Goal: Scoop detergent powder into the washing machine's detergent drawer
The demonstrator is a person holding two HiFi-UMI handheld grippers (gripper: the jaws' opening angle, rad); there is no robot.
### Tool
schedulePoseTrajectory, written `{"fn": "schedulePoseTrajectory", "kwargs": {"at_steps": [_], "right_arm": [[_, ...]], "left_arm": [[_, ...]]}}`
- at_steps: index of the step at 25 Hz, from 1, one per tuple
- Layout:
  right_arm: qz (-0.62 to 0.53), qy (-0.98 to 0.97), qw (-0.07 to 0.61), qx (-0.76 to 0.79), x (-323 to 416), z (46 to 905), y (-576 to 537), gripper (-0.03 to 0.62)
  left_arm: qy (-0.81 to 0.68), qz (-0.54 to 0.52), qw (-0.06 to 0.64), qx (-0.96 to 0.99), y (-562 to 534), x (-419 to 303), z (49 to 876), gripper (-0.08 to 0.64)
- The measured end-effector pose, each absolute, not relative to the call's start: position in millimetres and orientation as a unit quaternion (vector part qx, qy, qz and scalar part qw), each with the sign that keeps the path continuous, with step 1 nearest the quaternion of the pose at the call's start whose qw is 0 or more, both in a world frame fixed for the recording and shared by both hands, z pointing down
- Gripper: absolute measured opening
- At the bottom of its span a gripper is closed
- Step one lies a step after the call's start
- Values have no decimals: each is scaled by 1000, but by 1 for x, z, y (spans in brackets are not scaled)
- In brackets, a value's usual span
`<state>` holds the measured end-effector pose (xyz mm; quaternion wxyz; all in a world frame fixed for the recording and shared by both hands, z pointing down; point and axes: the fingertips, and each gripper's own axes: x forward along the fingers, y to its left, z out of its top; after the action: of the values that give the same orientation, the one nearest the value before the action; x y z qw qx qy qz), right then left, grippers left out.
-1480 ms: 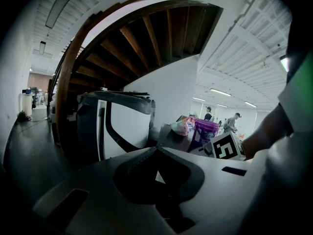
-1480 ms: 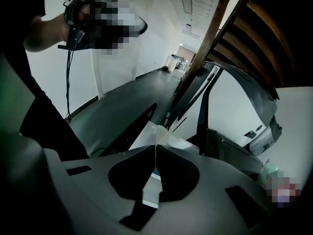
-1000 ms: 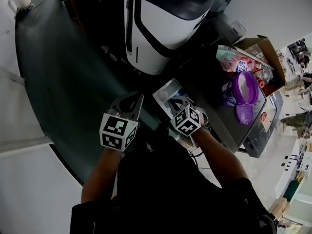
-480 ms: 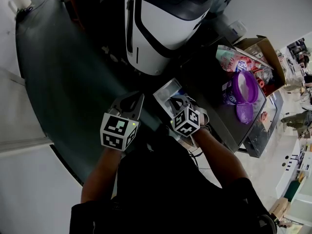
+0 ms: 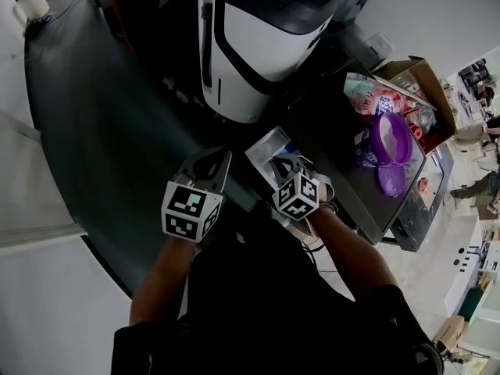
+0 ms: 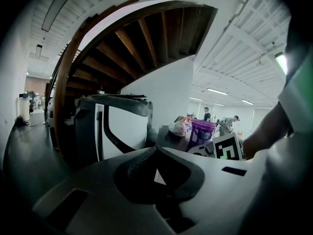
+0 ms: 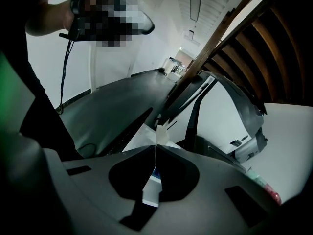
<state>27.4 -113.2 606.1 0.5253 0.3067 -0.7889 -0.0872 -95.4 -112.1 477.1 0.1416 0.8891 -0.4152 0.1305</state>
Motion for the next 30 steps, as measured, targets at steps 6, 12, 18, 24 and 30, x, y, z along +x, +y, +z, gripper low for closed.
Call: {"fn": "schedulePoseTrajectory", "kwargs": {"at_steps": [6,12,18,24,30], "right_arm": [[-80,-785,534,304,30,610,-109,20],[-85,-781,530,319,34,603,-113,20],[-87,-780,527,325,35,595,-114,20],[-90,-781,529,318,31,603,-112,20],[-75,-783,528,320,34,606,-116,20]], "left_arm": [[-413,129,142,890,-111,-93,476,6],[-411,129,141,891,-109,-94,475,6],[-408,130,140,893,-111,-91,469,6],[-409,129,140,892,-113,-90,472,6],[-405,134,142,893,-112,-87,473,6]]}}
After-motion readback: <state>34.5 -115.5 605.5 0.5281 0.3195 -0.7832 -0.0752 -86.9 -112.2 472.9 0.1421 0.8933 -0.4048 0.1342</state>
